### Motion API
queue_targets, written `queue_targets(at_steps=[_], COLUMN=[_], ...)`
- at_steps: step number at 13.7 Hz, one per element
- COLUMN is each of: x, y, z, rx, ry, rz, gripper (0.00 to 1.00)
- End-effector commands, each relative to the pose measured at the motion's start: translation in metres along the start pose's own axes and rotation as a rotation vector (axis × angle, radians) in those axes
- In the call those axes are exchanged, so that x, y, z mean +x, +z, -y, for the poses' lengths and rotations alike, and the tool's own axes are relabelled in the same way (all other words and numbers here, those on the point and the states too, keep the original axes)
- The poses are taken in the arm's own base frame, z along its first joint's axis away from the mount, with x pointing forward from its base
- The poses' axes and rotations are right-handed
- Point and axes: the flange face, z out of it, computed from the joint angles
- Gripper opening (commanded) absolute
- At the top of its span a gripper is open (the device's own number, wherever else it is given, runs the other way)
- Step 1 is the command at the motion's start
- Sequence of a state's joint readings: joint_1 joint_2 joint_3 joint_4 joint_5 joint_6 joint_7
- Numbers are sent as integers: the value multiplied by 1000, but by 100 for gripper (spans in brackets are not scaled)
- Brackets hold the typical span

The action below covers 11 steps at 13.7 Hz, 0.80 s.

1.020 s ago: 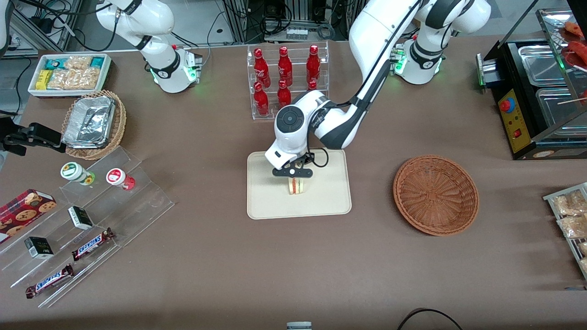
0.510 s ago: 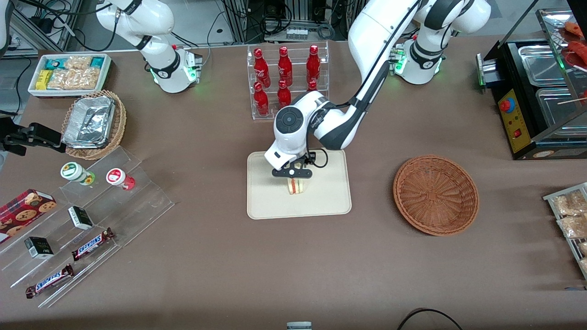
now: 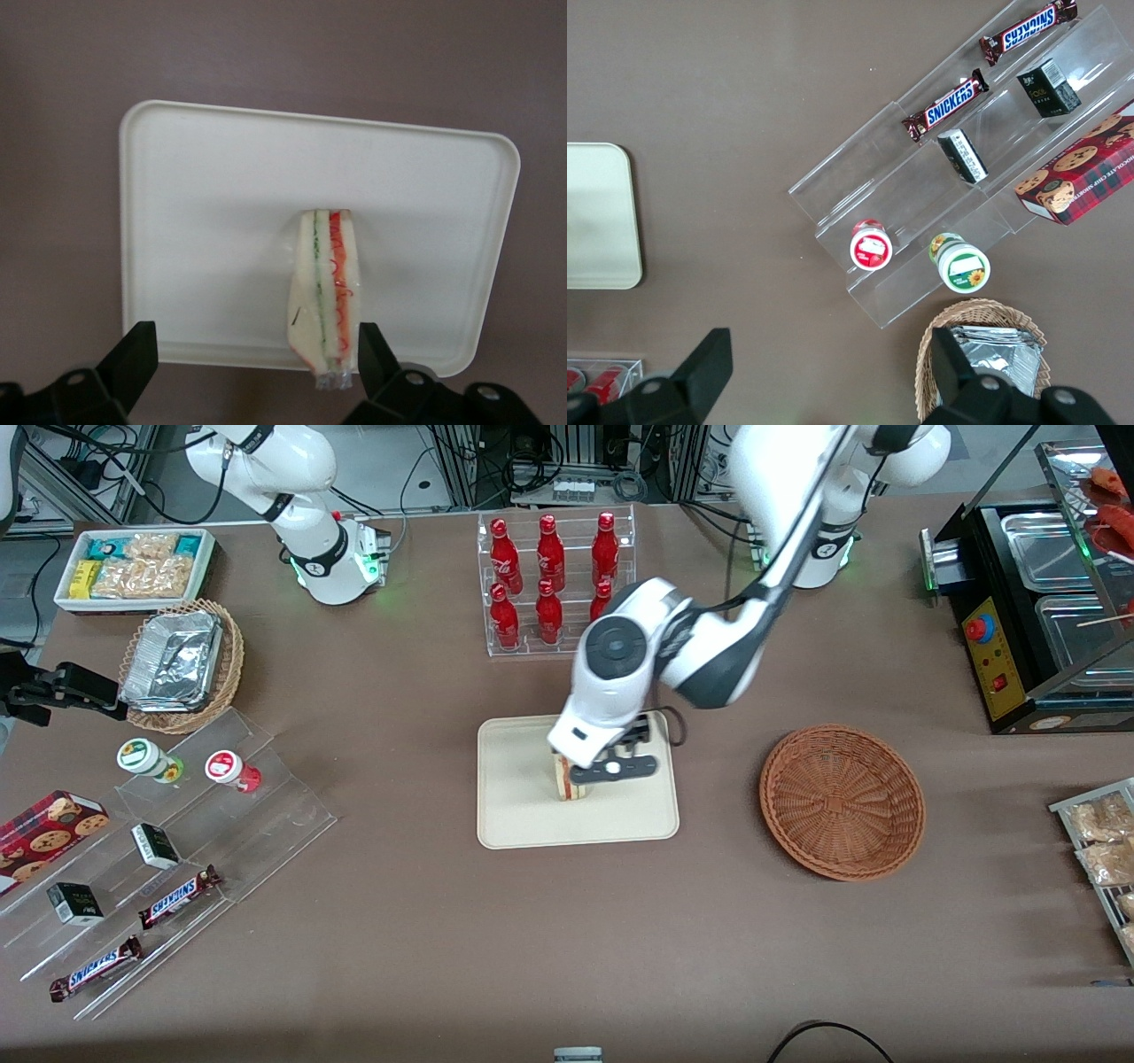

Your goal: Place sandwich from basket to tray

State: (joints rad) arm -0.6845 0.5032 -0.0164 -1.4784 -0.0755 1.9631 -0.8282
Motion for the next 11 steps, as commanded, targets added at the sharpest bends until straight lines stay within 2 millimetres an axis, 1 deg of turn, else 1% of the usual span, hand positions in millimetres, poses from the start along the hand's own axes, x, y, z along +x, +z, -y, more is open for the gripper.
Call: queue_targets(at_steps=[1, 3, 4, 5, 6, 7, 8, 9, 10, 11], x=[4, 21, 22, 27, 31, 27, 25, 28, 23, 24], y=[-52, -91, -110, -125, -137, -144, -151, -158, -165, -169], z=[36, 79, 95, 116, 135, 147, 164, 188, 201, 220], rx=[-1, 13, 15, 24, 33, 50, 51, 46, 41, 44], ry=[-64, -101, -80, -63, -48, -16, 12, 14, 41, 61], rz=[21, 31, 35, 46, 59, 75, 79, 79, 77, 73], gripper=[100, 100, 100, 100, 100, 100, 100, 100, 100, 100])
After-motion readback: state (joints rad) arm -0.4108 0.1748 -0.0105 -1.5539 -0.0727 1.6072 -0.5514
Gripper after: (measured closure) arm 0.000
